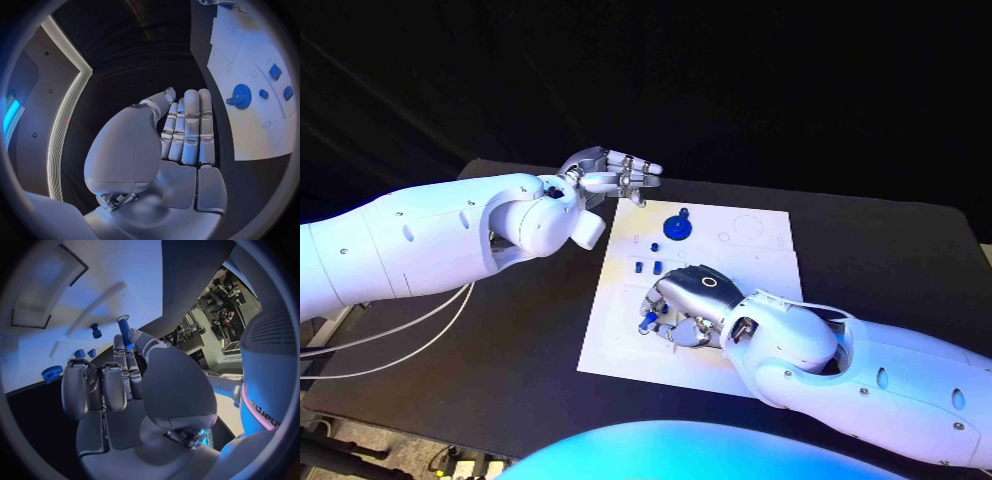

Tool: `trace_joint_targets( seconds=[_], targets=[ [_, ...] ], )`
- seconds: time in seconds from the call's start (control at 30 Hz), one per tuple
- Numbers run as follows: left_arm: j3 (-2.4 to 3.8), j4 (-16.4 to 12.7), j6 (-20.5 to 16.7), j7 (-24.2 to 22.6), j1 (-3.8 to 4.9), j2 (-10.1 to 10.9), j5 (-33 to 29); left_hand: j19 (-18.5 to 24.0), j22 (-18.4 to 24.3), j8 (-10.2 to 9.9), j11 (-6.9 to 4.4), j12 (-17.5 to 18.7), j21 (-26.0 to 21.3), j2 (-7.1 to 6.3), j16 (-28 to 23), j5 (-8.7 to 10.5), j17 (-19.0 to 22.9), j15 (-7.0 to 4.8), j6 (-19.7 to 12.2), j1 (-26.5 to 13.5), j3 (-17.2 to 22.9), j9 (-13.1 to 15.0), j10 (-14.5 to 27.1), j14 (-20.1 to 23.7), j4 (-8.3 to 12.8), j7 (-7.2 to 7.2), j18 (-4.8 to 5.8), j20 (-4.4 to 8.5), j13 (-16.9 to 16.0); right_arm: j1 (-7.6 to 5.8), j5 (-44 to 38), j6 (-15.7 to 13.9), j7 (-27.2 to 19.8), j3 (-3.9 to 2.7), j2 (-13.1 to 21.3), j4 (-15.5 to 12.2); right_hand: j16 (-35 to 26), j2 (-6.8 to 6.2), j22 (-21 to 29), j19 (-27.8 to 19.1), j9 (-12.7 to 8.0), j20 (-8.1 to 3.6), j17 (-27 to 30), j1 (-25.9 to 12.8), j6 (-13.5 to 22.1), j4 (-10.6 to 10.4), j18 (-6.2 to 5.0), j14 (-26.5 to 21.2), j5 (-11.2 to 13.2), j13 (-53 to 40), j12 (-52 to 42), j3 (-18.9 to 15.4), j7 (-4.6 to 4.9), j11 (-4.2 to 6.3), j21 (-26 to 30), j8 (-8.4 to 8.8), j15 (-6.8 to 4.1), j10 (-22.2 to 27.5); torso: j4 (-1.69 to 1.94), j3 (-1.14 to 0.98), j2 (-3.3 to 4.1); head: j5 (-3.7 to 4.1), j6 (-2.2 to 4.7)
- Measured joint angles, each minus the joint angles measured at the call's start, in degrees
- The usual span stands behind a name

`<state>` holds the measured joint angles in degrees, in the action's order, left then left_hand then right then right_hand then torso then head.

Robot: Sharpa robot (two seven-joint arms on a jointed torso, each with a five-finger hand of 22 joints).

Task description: Assemble the parts on the task board

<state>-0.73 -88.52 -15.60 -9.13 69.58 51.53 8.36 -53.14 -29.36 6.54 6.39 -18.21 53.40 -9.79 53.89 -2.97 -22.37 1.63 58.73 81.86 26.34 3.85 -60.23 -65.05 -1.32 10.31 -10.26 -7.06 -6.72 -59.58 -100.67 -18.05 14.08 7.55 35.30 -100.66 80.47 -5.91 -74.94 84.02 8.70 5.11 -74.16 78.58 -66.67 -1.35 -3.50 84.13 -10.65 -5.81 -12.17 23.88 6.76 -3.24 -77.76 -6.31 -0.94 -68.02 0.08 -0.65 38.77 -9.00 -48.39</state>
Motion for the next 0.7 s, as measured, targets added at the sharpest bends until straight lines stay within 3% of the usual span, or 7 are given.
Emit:
trace_joint_targets(
  seconds=[0.7],
  targets=[
    [-0.01, 0.0, 0.2, 0.1, 0.0, -0.1, 0.0, 0.0, 0.0, 0.0, -0.03, 0.0, 0.0, 0.0, 0.0, 0.0, 0.0, 0.0, 0.0, 0.0, 0.0, 0.0, 0.4, 0.0, 0.0, 0.0, 0.0, 0.0, 0.0, 0.72, -0.3, -0.4, -0.6, -0.21, -0.9, 1.6, 0.0, -0.09, 0.0, 0.0, 0.0, 0.0, 0.0, -0.1, 0.2, 0.0, 0.0, 0.0, -0.3, 0.0, 0.0, 0.0, 0.08, -0.01, 0.0, -0.23, 0.0, 0.0, 0.01, 0.03, -0.04, -0.3, -0.28]
  ],
)
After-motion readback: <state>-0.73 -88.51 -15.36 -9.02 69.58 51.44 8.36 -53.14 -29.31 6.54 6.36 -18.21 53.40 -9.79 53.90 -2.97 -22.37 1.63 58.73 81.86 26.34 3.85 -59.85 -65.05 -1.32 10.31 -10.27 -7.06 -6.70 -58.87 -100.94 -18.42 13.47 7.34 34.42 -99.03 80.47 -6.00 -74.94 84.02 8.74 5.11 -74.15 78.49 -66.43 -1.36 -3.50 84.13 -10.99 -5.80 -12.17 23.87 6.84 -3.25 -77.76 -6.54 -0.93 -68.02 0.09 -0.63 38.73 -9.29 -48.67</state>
